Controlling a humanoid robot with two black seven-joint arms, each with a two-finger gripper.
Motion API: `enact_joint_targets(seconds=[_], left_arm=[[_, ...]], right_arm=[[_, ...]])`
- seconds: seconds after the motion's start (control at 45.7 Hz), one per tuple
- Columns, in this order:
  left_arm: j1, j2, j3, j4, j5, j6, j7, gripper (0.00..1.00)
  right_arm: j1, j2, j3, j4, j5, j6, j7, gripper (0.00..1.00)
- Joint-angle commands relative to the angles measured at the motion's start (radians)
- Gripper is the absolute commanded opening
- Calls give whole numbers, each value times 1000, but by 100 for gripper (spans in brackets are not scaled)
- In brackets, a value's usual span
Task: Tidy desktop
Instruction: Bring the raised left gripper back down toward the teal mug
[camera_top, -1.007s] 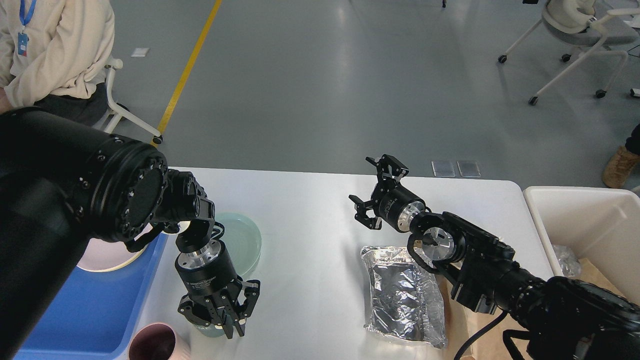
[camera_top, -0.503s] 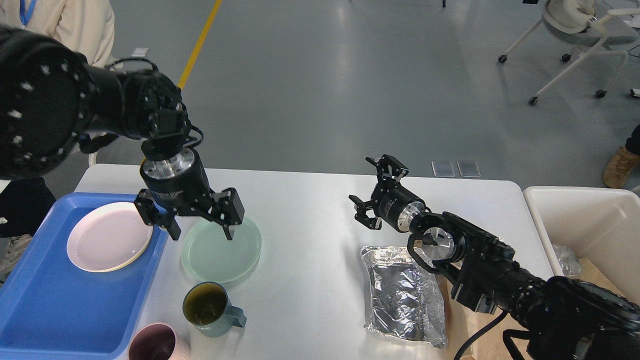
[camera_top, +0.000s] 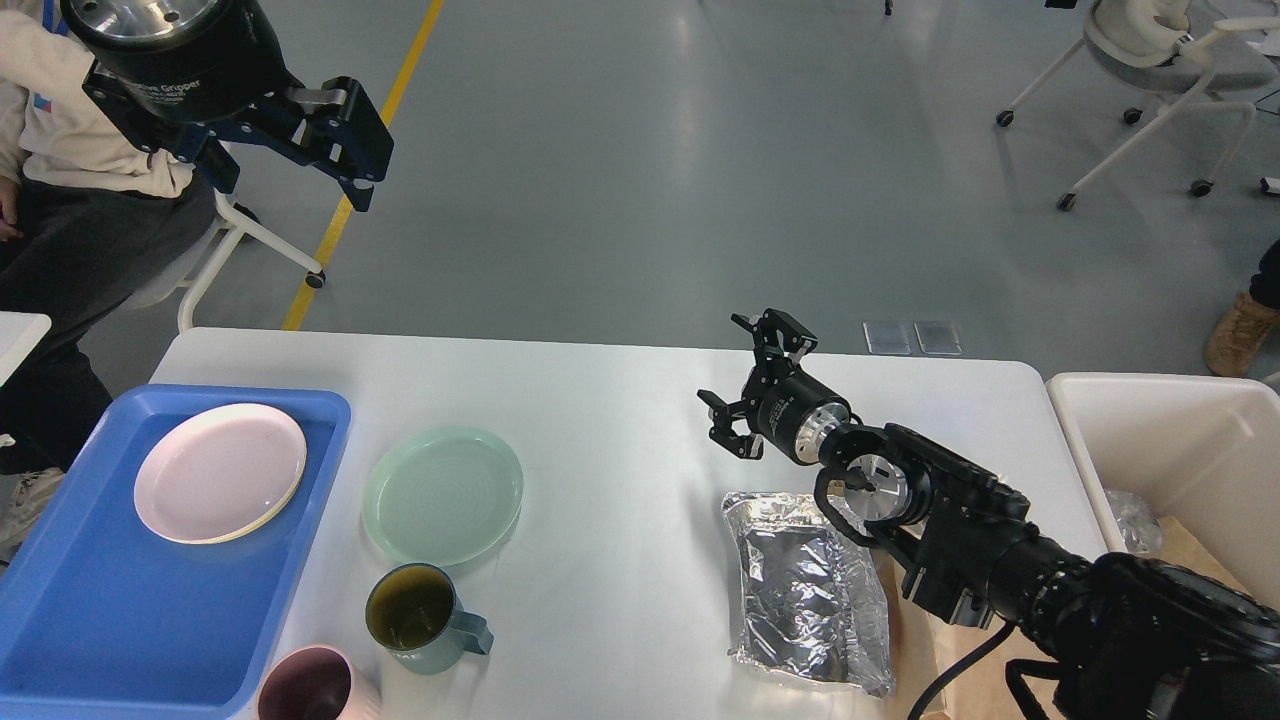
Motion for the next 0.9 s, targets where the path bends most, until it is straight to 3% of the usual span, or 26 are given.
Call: enact_joint_targets(seconds=[0.0, 0.306, 0.372, 0.876], left_arm=[[23, 3, -17, 0, 70, 0, 0, 96], [236, -23, -46, -15, 179, 2, 0, 96], [273, -39, -58, -14, 184, 49, -2, 96], [572, -132, -121, 2, 149, 51, -3, 96]], right_arm=[[0, 0, 0, 1, 0, 0, -1, 100], [0, 0, 0, -1, 0, 0, 1, 100], [0, 0, 0, -1, 0, 0, -1, 100], [0, 0, 0, 1, 0, 0, 1, 100]])
